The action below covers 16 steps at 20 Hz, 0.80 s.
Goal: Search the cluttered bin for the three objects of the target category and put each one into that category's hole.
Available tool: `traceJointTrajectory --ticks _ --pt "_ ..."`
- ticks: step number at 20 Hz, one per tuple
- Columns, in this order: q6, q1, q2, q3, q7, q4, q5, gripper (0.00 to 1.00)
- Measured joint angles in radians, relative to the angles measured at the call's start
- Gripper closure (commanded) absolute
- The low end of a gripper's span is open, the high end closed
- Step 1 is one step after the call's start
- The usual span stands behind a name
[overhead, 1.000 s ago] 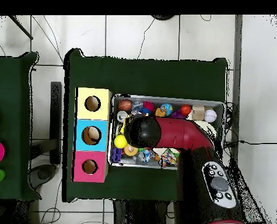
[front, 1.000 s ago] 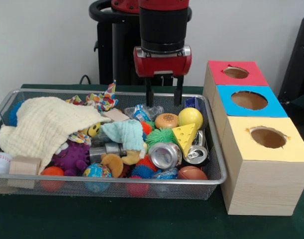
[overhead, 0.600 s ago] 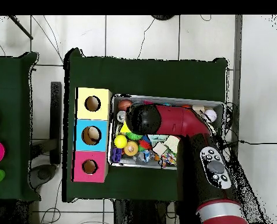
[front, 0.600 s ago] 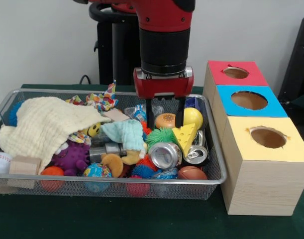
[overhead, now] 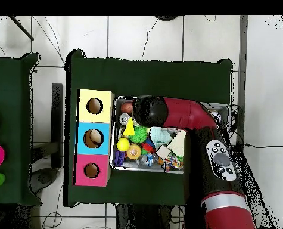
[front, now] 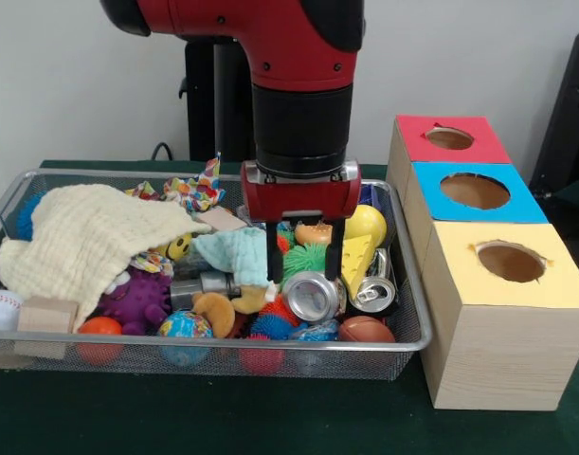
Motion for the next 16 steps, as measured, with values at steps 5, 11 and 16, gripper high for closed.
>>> traceJointTrajectory --ticks 5,11,16 --pt "0.000 -0.004 0.001 0.000 0.000 -0.020 0.000 0.00" --pt "0.000 -0.039 -0.005 0.000 0.000 -0.022 0.000 0.00" --pt "0.000 -0.083 -0.020 0.000 0.000 -0.022 0.000 0.00"
